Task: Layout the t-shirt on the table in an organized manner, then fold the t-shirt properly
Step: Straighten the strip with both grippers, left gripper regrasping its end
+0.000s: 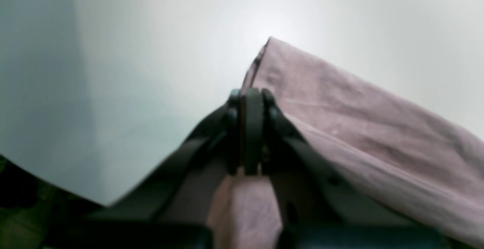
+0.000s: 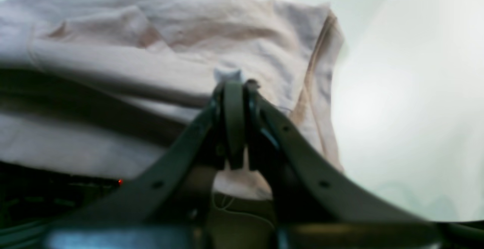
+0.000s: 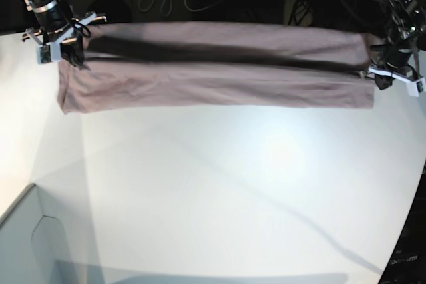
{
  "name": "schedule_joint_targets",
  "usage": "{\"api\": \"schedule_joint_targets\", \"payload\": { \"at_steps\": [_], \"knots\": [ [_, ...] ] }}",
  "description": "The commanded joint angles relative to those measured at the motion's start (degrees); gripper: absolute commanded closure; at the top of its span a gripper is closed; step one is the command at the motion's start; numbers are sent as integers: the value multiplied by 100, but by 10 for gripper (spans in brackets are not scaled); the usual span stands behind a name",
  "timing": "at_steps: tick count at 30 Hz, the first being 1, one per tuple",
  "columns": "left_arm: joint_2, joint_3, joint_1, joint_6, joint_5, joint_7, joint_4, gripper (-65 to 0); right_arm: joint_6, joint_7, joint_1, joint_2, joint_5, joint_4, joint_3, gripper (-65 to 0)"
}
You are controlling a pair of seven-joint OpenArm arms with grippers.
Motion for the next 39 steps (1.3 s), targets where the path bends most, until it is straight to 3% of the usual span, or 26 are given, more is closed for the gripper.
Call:
{"api": "schedule_joint_targets", "payload": {
  "at_steps": [1,15,18,22,26,33,39],
  "knots": [
    [-90,-14,-36,-17,-70,-141,67,0,10,118,-49,61,55,-8,1,0],
    [-90,-5,-36,-17,-52,-88,59,-3,10,92,223,113,46,-790,-201,0],
    [-90,-5,-10,-17,-70,-79,59,-83,10,83,223,140,38,-808,-218,-60],
    [-90,-5,-1,-17,-70,-79,59,-273,10,83,206,149,38,-737,-157,-189],
    [-90,-14,-1,-17,-70,-79,120,-384,10,83,197,70,46,-465,265,-241],
    [-90,-40,8,-17,-70,-79,120,-415,10,83,197,-106,55,19,520,-248],
    [-98,-40,8,-17,-70,-88,103,-415,10,83,91,-317,46,63,221,-248]
  ]
}}
